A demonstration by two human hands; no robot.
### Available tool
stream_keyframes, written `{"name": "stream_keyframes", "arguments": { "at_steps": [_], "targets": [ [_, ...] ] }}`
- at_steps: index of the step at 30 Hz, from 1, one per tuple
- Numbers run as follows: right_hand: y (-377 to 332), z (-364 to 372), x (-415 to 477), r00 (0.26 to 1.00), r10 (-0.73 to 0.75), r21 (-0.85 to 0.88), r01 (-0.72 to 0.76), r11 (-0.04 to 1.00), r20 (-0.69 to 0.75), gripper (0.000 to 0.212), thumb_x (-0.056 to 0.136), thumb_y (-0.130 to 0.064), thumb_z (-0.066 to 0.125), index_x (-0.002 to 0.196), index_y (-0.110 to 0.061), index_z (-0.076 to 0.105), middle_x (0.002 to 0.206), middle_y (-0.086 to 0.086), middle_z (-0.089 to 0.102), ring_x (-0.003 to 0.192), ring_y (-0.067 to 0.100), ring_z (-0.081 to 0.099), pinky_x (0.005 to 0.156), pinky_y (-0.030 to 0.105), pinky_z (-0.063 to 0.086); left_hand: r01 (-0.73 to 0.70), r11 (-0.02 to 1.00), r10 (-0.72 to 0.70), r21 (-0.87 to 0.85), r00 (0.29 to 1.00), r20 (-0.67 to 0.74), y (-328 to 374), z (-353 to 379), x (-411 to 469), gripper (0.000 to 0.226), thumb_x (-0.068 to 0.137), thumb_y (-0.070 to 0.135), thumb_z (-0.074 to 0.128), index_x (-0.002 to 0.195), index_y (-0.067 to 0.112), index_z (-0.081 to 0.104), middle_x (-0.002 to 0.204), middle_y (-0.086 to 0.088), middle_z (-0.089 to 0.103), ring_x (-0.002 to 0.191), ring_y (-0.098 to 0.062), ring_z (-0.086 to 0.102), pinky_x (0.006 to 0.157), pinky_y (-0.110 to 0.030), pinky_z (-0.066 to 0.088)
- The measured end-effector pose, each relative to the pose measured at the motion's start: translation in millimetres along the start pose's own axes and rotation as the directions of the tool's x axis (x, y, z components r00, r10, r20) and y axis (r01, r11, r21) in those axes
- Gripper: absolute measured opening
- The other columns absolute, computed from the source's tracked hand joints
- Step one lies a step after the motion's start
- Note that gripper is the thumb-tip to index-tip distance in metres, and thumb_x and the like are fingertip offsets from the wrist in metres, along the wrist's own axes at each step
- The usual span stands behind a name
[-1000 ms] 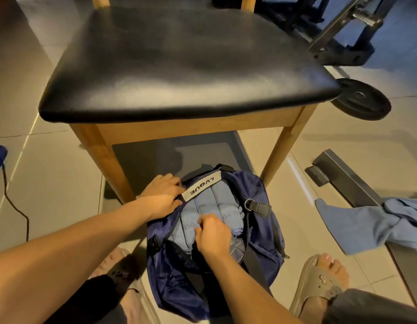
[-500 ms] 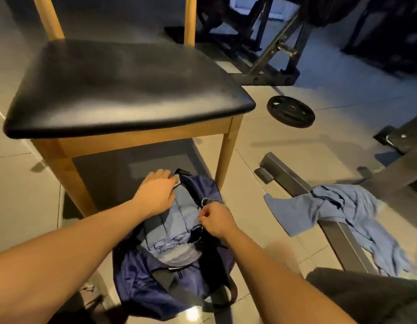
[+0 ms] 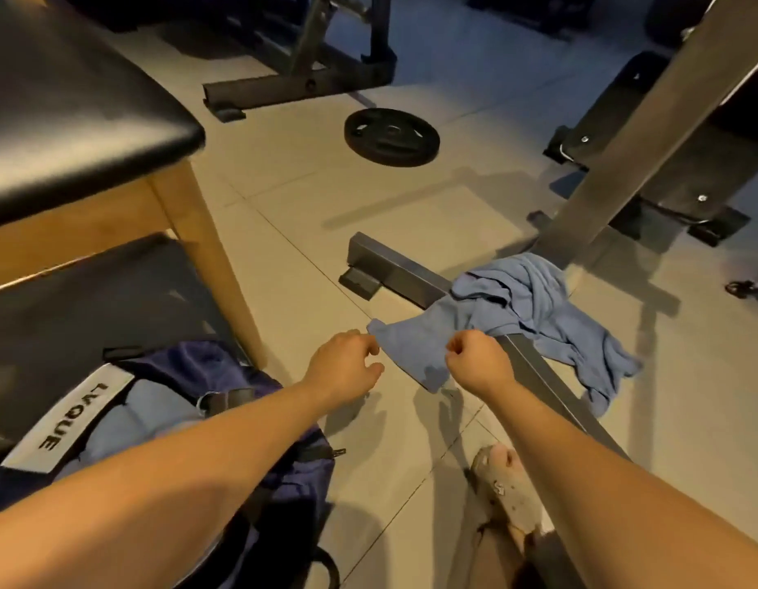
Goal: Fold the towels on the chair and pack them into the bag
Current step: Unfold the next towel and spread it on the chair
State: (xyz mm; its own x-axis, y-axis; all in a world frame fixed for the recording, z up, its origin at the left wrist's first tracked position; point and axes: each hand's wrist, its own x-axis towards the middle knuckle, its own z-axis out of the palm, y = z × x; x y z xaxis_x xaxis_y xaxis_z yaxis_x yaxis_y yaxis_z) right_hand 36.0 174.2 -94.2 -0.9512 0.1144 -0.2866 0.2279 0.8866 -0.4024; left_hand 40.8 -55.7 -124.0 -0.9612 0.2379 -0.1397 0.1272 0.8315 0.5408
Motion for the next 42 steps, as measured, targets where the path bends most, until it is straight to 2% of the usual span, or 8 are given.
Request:
{"name": "stream_keyframes", "arguments": {
  "at_steps": [2,5,10,15,20,23,30,42],
  "targets": [
    [31,-7,22,1.0,0.004,-0.034,-0.004,0.999,0.021,0.007,0.089,-0.006,0.056,0.094,-0.009,0.061,0.093,0.014,0.059,0.079,0.037,0.054,0.064,0.038,0.037,-0.022,1.0,0.023,-0.019,0.998,0.065,11,33,26,0.032,0.089,0.037,0.068,0.118,0.022,0.068,0.116,-0.001,0.069,0.105,-0.026,0.065,0.085,-0.039,0.056],
    [69,-12,53,0.996,-0.025,-0.184,0.042,0.982,0.09,0.045,0.096,-0.01,0.057,0.14,-0.014,0.049,0.143,0.018,0.041,0.117,0.043,0.053,0.091,0.052,0.049,-0.04,0.999,0.045,-0.035,0.988,0.147,18,81,54,0.032,0.083,0.046,0.07,0.105,0.022,0.069,0.106,-0.001,0.07,0.097,-0.029,0.067,0.077,-0.042,0.057],
    [105,-7,89,0.992,-0.109,-0.424,0.128,0.896,0.069,0.059,0.099,-0.02,0.057,0.151,-0.025,0.028,0.151,0.014,0.032,0.125,0.044,0.04,0.088,0.055,0.047,-0.078,0.972,0.047,0.221,0.989,0.142,23,143,85,0.05,0.085,0.06,0.067,0.119,0.023,0.06,0.12,-0.002,0.056,0.117,-0.028,0.051,0.088,-0.04,0.04],
    [95,-8,105,0.995,-0.093,-0.482,0.067,0.874,-0.031,0.053,0.094,-0.016,0.066,0.142,-0.015,0.042,0.136,0.019,0.039,0.111,0.042,0.048,0.069,0.044,0.041,-0.04,0.969,0.036,0.243,0.999,0.021,30,157,84,0.022,0.093,0.023,0.059,0.114,0.019,0.064,0.108,-0.007,0.057,0.11,-0.029,0.053,0.089,-0.037,0.032],
    [85,-24,108,0.998,-0.062,-0.413,0.057,0.909,0.001,0.043,0.092,-0.014,0.066,0.133,-0.012,0.054,0.133,0.02,0.042,0.108,0.042,0.052,0.074,0.043,0.045,0.079,0.917,0.005,-0.39,0.978,0.208,38,100,75,0.017,0.093,0.01,0.062,0.077,0.005,0.061,0.084,-0.008,0.057,0.08,-0.023,0.054,0.074,-0.036,0.043],
    [64,-41,104,0.997,0.013,0.013,-0.014,1.0,0.073,0.03,0.085,-0.001,0.055,0.112,0.011,0.062,0.115,0.034,0.059,0.089,0.042,0.057,0.079,0.055,0.053,0.208,0.677,0.021,-0.706,0.953,0.301,47,37,69,0.017,0.099,0.004,0.057,0.106,-0.002,0.071,0.098,-0.01,0.071,0.09,-0.018,0.063,0.084,-0.031,0.049],
    [-14,-102,48,0.913,-0.126,0.429,-0.058,0.901,0.388,0.02,0.067,-0.011,0.065,0.058,-0.002,0.049,0.069,0.013,0.046,0.066,0.027,0.033,0.063,0.041,0.024,0.163,0.616,0.023,-0.771,0.974,0.225,73,-93,32,0.024,0.097,0.021,0.059,0.116,0.018,0.073,0.115,-0.002,0.076,0.111,-0.024,0.067,0.096,-0.037,0.05],
    [-133,-258,-34,0.928,-0.371,0.436,0.346,0.831,-0.029,0.027,0.1,-0.019,0.063,0.073,-0.017,0.064,0.07,0.0,0.057,0.068,0.012,0.047,0.064,0.026,0.038,0.196,0.559,-0.244,-0.806,0.968,0.066,108,-229,-29,0.012,0.098,0.024,0.059,0.099,0.015,0.067,0.079,-0.006,0.05,0.079,-0.023,0.046,0.073,-0.034,0.04]
  ]
}}
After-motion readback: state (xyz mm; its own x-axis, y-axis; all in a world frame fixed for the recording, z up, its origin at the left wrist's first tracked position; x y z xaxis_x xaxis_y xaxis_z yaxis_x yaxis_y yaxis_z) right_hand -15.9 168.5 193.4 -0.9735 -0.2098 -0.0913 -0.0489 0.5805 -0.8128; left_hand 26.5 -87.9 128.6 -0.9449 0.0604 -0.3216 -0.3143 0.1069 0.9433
